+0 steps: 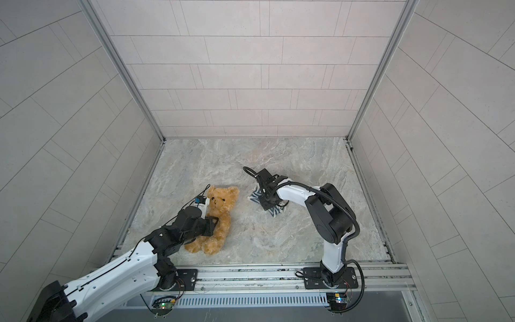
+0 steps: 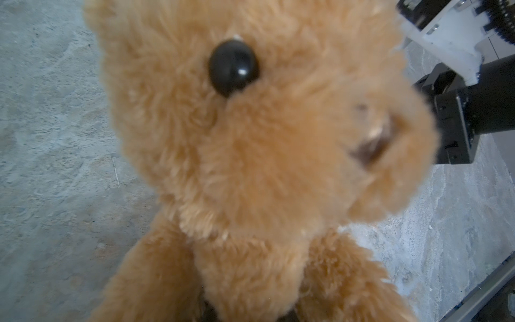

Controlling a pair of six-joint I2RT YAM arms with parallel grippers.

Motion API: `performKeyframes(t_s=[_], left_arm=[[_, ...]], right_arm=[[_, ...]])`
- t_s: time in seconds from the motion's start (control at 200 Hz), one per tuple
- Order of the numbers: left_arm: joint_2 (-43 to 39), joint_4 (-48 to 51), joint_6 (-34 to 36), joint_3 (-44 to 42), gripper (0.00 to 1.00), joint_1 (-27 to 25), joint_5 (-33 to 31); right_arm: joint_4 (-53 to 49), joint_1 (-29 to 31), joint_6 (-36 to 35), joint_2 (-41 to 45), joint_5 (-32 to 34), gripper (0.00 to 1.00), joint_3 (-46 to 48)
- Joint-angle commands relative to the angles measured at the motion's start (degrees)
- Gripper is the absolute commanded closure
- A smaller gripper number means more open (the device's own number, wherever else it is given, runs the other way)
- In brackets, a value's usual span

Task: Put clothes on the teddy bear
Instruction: 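Move the held striped sweater toward the teddy bear with the right gripper, then tilt the bear toward the right gripper while the right raises the sweater over its head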

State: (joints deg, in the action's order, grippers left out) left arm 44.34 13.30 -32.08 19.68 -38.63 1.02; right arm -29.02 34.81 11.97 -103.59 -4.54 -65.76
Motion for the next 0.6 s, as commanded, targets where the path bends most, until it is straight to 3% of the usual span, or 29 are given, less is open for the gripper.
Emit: performKeyframes(t_s=[0.0,0.165,0.26,0.416,0.596], left_arm=[[-0.53,3.33,3.85,3.57,0.86,0.32,-1.63],[1.17,4.87,5.80,6.68,0.87,-2.28,-1.73],[2.56,6.08,8.41,9.38,0.89,-6.61,-3.19],[4.33,3.63,10.17,10.96,0.93,-11.63,2.62],[7.50,7.84,12.28,13.44,0.96,-19.47,1.32]], right_arm=[[1.36,-0.34,-0.81,5.45,2.37,1.00,1.86],[5.25,-1.15,-0.48,10.69,2.99,1.00,5.34],[9.98,-1.14,-0.39,13.95,2.09,1.00,8.71],[18.08,-1.15,-1.13,20.80,2.32,1.00,15.31],[29.95,-1.14,-4.15,25.57,-1.17,1.00,22.63]])
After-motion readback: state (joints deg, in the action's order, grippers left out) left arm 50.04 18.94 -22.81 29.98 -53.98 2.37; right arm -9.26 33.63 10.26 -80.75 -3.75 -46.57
